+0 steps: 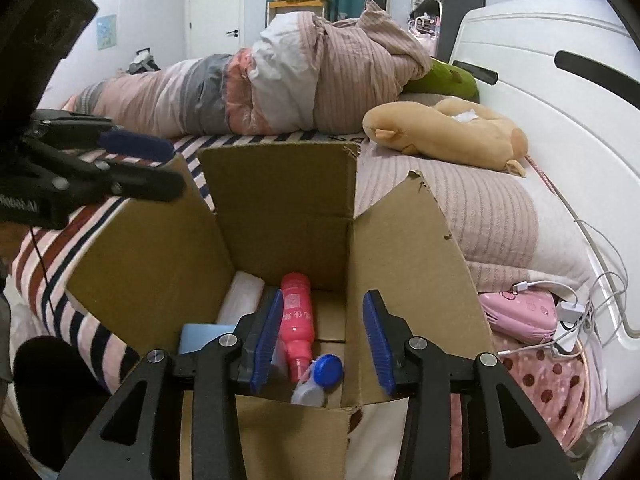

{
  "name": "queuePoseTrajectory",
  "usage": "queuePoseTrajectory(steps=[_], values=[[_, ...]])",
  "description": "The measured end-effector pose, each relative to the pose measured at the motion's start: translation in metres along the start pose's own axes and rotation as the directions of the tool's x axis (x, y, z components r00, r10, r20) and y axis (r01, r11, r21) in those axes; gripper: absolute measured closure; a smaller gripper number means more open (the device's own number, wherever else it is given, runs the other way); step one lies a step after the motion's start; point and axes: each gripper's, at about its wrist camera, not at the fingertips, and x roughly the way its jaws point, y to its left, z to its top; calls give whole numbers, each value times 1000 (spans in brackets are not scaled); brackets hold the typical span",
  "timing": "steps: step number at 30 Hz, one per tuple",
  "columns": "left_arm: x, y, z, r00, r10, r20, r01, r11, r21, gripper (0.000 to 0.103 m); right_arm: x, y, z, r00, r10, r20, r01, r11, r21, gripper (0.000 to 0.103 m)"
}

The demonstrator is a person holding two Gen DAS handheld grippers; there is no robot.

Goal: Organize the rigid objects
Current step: 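Carry both white cases over the box and open both grippers to drop them, then grasp the AirPods case with the left gripper while the right grasps the tape roll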

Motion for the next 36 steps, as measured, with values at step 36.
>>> queuePoseTrajectory(steps=[36], values=[[53,185,-207,995,-30,-94,1,954,-299,37,197,190,36,968,66,-243,-90,992,-88,37]])
